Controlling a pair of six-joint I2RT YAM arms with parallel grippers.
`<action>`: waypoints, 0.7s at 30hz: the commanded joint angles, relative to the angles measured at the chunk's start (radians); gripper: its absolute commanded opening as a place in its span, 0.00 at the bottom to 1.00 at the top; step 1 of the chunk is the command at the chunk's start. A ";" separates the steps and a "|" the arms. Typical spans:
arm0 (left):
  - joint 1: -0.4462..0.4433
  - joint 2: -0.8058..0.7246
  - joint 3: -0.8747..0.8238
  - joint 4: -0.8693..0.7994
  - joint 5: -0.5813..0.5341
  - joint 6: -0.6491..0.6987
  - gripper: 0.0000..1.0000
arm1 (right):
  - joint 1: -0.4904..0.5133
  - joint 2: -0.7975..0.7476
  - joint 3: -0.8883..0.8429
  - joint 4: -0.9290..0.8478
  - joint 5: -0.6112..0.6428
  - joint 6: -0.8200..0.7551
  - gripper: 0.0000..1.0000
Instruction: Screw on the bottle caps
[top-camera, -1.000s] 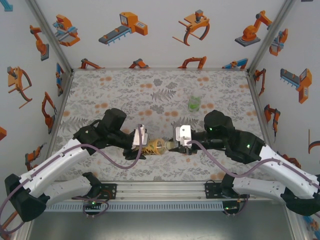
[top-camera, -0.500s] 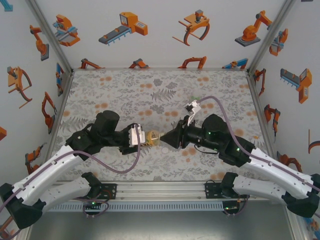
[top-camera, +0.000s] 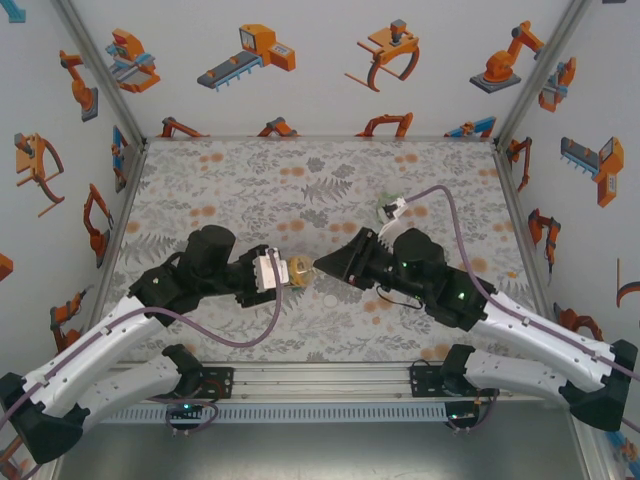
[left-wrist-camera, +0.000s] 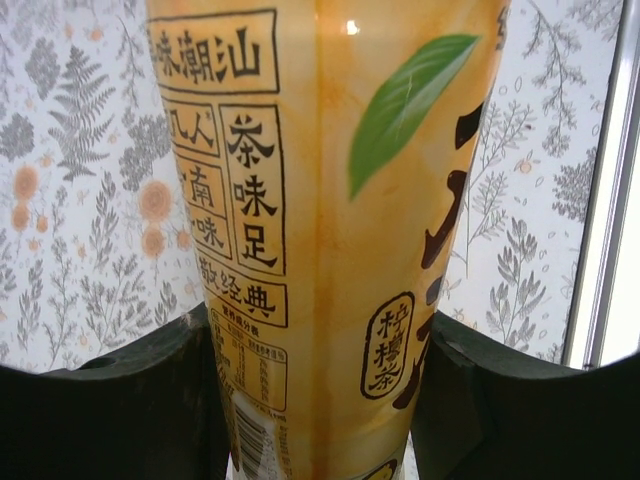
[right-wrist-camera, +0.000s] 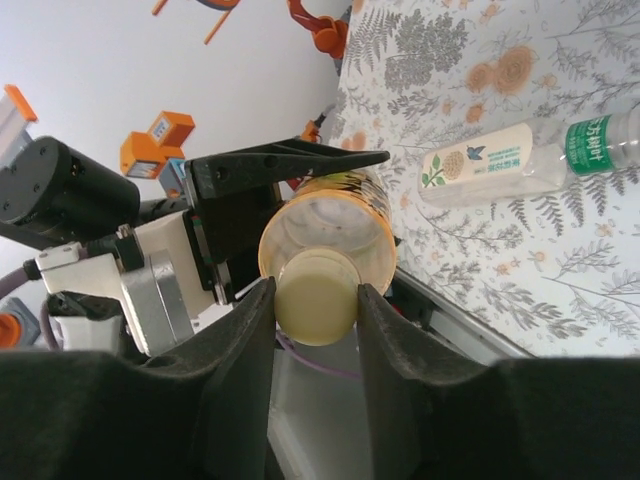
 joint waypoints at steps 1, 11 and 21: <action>-0.008 0.006 0.013 0.087 0.078 -0.015 0.00 | 0.019 -0.011 0.111 -0.101 -0.043 -0.199 0.50; -0.009 0.071 0.055 -0.007 0.267 0.021 0.00 | 0.021 -0.048 0.217 -0.238 -0.333 -1.150 0.57; -0.008 0.183 0.128 -0.151 0.474 0.072 0.00 | 0.020 -0.014 0.283 -0.453 -0.489 -1.798 0.55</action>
